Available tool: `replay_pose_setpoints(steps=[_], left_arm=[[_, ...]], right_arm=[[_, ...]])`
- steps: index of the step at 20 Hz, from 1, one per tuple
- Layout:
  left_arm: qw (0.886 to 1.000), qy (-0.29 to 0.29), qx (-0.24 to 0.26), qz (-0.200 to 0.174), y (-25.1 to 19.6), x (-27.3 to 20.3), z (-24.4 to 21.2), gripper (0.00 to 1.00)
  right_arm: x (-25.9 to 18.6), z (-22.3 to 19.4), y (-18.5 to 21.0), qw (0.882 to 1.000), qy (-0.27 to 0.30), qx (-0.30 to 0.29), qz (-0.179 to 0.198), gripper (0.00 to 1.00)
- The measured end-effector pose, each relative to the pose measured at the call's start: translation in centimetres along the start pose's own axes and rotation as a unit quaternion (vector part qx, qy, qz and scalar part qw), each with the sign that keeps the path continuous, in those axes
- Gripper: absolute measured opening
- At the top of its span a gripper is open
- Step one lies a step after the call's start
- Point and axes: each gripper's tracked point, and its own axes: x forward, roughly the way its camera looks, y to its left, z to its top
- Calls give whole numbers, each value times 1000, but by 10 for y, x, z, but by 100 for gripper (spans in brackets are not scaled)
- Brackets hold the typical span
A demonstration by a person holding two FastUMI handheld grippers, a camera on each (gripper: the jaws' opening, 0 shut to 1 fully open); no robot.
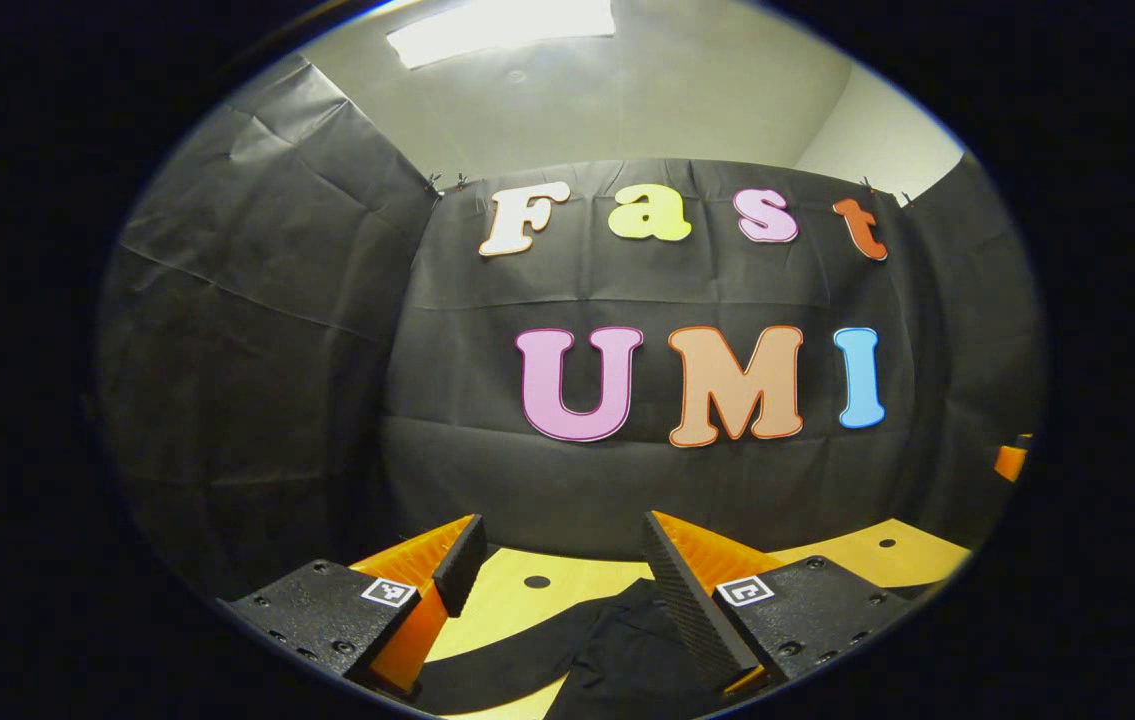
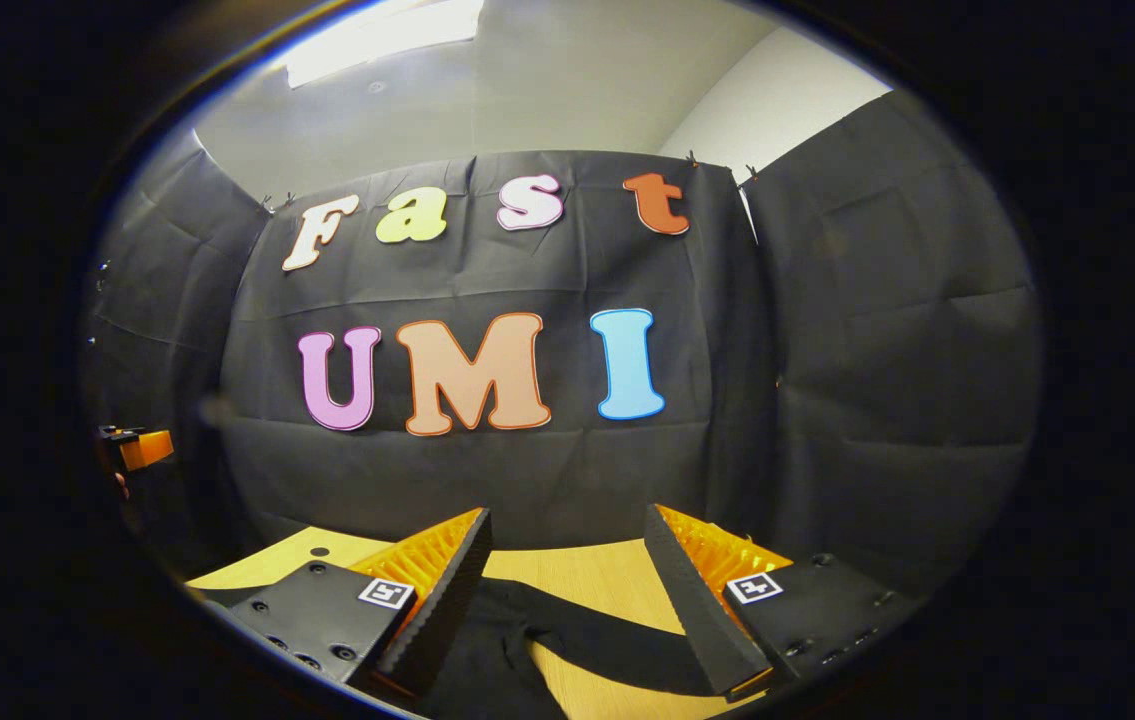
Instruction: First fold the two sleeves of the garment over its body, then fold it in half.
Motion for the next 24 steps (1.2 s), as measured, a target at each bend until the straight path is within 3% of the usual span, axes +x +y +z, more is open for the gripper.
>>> replay_pose_setpoints(steps=[16,24], left_arm=[[1000,10,5,9,16,-2,-9,92],[1000,21,-3,6,15,4,-19,92]], right_arm=[[1,-3,-6,1000,13,-4,-13,97],[-3,-15,-31,999,22,9,-39,97]])
